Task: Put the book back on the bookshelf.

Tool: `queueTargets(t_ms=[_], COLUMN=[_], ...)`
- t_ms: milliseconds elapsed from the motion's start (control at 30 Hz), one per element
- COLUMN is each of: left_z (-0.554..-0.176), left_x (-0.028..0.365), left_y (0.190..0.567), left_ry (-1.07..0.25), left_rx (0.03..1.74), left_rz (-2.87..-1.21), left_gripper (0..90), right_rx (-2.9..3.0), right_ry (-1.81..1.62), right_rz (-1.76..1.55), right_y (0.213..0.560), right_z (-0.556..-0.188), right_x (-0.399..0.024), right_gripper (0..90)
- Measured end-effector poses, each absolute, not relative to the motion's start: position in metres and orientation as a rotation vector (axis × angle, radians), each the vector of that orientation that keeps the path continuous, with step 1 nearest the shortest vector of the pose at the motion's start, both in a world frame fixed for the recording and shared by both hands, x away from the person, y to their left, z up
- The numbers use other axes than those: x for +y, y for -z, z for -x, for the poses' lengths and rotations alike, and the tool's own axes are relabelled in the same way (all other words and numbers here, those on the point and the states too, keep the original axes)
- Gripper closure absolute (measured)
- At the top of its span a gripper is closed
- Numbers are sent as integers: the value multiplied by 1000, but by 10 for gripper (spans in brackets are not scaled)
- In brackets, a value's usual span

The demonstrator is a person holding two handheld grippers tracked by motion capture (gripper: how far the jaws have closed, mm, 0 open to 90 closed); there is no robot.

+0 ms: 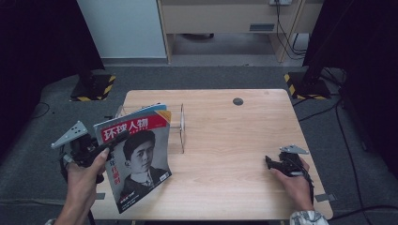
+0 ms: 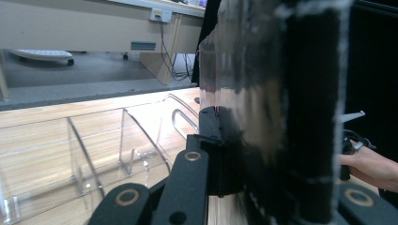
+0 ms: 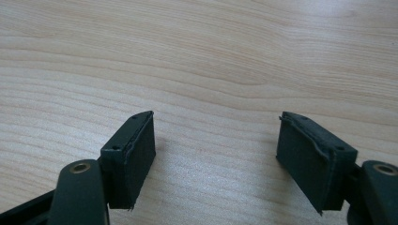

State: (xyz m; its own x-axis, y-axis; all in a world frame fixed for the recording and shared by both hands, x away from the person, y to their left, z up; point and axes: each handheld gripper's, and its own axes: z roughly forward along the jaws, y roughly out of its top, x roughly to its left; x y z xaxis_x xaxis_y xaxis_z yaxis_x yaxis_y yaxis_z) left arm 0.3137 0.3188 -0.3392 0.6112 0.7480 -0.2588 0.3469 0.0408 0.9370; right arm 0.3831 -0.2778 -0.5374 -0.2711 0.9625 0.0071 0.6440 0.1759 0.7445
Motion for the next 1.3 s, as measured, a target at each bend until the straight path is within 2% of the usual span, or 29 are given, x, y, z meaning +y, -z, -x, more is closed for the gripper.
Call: queueTargets(t_ms=[800,1300], left_z=[-311,-303], left_x=[336,366], left_y=[337,330], left_ry=[-436,-490], left_rx=[971,1030], left_rz=[-1538,-1512], left_gripper=[867,867], right_rx=[1996,1994], right_ry=[-898,-900], right_rz=[-1497,-1500], right_y=[538,538], right_z=[-383,-384], right_x=[-277,-277], right_gripper=[282,282])
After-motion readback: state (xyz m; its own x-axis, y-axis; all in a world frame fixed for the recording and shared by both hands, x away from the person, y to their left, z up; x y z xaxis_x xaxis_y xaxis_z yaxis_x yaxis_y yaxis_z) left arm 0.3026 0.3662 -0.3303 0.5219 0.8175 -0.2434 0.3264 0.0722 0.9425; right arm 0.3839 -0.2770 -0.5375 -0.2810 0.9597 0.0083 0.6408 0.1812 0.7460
